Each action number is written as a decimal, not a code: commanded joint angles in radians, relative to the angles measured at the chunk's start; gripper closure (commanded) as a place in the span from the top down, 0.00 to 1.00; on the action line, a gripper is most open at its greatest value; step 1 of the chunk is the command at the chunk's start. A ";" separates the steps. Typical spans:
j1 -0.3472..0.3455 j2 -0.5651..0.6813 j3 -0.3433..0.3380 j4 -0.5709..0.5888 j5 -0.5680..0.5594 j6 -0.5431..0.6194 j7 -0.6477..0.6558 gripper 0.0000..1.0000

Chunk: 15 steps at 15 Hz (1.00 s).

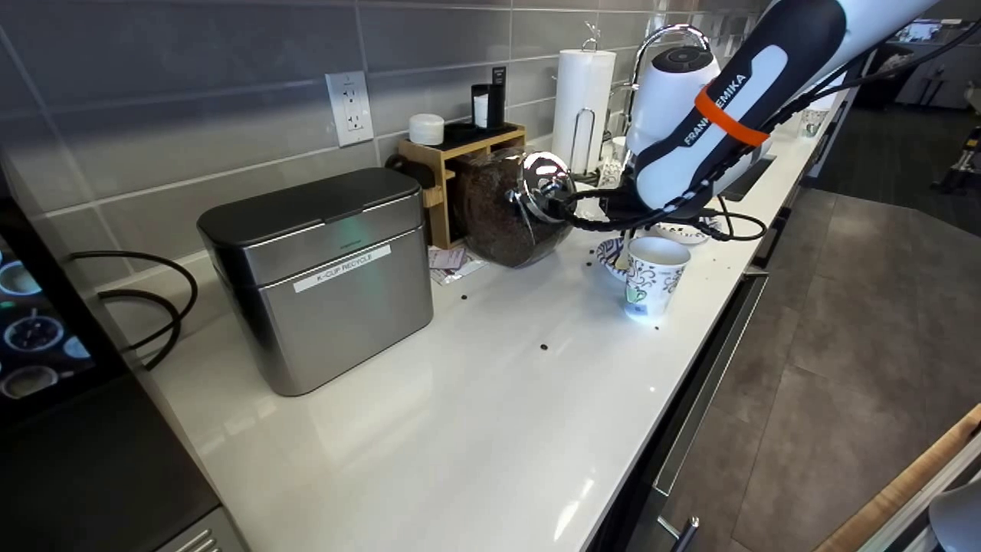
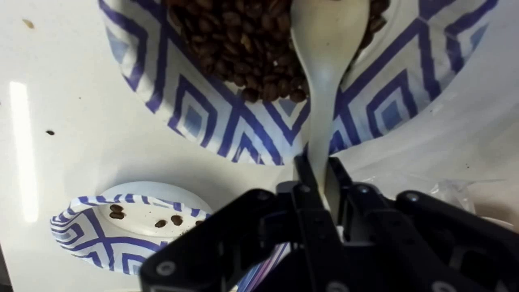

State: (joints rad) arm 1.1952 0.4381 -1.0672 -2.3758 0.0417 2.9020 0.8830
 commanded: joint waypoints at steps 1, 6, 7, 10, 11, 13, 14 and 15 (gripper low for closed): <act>-0.048 -0.048 0.050 0.003 -0.008 -0.054 -0.019 0.03; -0.185 -0.152 0.174 0.018 -0.004 -0.134 -0.036 0.03; -0.221 -0.167 0.207 0.020 -0.006 -0.139 -0.029 0.03; -0.339 -0.192 0.316 0.024 -0.027 -0.144 0.000 0.03; -0.380 -0.197 0.354 0.025 -0.035 -0.141 0.009 0.03; -0.459 -0.198 0.423 0.030 -0.064 -0.130 0.033 0.03; -0.500 -0.200 0.460 0.032 -0.080 -0.127 0.044 0.03; -0.542 -0.203 0.498 0.035 -0.096 -0.128 0.053 0.03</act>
State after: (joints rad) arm 0.7658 0.2563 -0.6713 -2.3407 0.0029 2.7848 0.8869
